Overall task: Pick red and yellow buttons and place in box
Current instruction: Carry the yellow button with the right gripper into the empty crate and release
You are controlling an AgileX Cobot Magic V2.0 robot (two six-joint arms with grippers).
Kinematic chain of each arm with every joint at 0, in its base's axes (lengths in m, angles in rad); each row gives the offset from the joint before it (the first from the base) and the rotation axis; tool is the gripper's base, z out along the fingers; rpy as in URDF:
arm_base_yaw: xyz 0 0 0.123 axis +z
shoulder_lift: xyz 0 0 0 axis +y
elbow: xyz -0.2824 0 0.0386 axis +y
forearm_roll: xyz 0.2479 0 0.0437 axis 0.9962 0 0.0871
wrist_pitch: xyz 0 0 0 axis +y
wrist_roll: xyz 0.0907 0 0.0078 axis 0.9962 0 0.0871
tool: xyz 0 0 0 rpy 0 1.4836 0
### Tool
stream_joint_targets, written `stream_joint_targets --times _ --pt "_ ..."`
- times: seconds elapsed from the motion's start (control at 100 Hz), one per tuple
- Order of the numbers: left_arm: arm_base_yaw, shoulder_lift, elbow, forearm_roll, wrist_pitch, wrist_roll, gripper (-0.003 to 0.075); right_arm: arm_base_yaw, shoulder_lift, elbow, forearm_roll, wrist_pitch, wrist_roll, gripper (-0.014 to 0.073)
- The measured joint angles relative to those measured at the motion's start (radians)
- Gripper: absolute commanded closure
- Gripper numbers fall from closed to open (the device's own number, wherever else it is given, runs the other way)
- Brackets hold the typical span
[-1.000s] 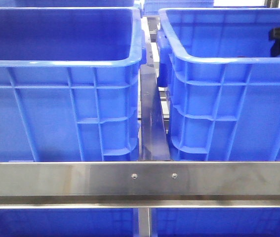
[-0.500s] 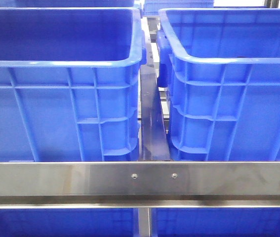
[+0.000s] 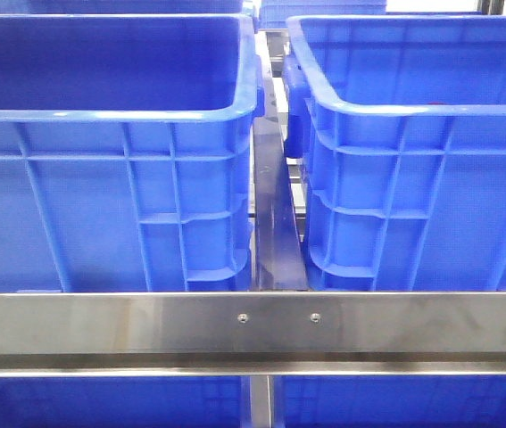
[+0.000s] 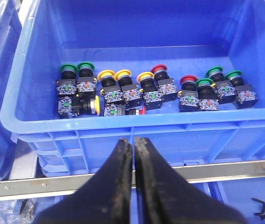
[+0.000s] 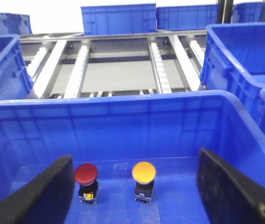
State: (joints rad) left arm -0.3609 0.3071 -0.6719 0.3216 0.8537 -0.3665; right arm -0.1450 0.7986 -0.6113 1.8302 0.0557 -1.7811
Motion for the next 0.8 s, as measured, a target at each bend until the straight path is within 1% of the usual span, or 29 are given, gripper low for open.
stream_joint_targets --times 0.06,0.18,0.25,0.34,0.47,0.8 --pt "0.0 0.0 0.0 0.0 0.0 0.0 0.0739 0.0 -0.047 0.031 0.0 0.005 0.0 0.023" --pt "0.0 0.0 0.0 0.0 0.0 0.0 0.0739 0.0 -0.135 0.079 -0.002 0.047 0.0 0.0449" --pt "0.0 0.0 0.0 0.0 0.0 0.0 0.0739 0.0 -0.177 0.1 -0.002 0.092 0.0 0.0556" --pt "0.0 0.0 0.0 0.0 0.0 0.0 0.0739 0.0 -0.207 0.119 -0.007 0.152 0.0 0.0663" --pt "0.0 0.0 0.0 0.0 0.0 0.0 0.0739 0.0 -0.215 0.128 -0.01 0.197 0.0 0.0662" --pt "0.0 0.0 0.0 0.0 0.0 0.0 0.0739 0.0 -0.215 0.128 -0.012 0.205 0.0 0.0662"
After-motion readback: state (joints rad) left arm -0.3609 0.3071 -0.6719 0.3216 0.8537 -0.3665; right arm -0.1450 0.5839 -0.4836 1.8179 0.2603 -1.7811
